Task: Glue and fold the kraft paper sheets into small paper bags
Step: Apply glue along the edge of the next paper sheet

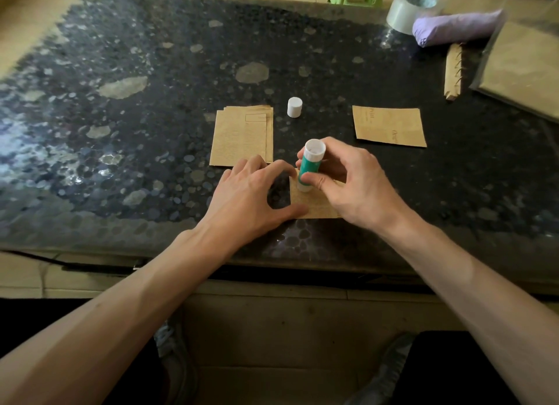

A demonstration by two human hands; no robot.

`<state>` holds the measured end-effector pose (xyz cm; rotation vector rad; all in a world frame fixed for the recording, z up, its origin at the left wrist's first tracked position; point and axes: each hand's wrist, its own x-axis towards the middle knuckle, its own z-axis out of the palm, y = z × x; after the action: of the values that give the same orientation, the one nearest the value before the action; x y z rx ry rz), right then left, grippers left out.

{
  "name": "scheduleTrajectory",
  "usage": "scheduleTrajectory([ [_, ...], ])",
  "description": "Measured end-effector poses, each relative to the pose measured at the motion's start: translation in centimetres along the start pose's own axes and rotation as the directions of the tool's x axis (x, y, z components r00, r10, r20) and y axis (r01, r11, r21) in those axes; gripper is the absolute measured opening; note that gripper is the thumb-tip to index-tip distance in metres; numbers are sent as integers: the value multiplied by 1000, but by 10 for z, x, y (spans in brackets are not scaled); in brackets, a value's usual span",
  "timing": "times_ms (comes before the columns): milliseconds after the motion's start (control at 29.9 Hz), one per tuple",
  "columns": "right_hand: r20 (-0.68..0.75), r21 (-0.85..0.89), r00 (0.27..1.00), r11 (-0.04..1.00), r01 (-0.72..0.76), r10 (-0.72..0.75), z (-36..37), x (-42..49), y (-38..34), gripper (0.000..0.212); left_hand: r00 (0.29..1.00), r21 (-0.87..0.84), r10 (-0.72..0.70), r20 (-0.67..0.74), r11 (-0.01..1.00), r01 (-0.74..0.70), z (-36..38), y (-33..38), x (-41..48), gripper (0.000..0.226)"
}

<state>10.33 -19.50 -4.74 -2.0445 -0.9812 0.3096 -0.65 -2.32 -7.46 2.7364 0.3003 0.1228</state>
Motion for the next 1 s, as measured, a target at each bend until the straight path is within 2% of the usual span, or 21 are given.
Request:
scheduleTrajectory([
  [200, 10, 48, 1000, 999, 15, -16, 1, -1, -1, 29, 1000, 1, -4, 9, 1000, 4, -1, 1, 1, 70],
  [434, -129, -117, 992, 993, -30, 14, 9, 3, 1, 37, 1000, -14, 3, 6, 1000, -3, -2, 2, 1, 69],
  [568, -152, -118, 988, 992, -47, 29, 10, 3, -2, 39, 1000, -15, 1, 7, 1000, -1, -2, 2, 1, 68],
  [1002, 4, 65, 1000, 998, 14, -14, 10, 1, 0, 28, 1000, -11, -8, -13, 1000, 8, 1, 0, 1, 74],
])
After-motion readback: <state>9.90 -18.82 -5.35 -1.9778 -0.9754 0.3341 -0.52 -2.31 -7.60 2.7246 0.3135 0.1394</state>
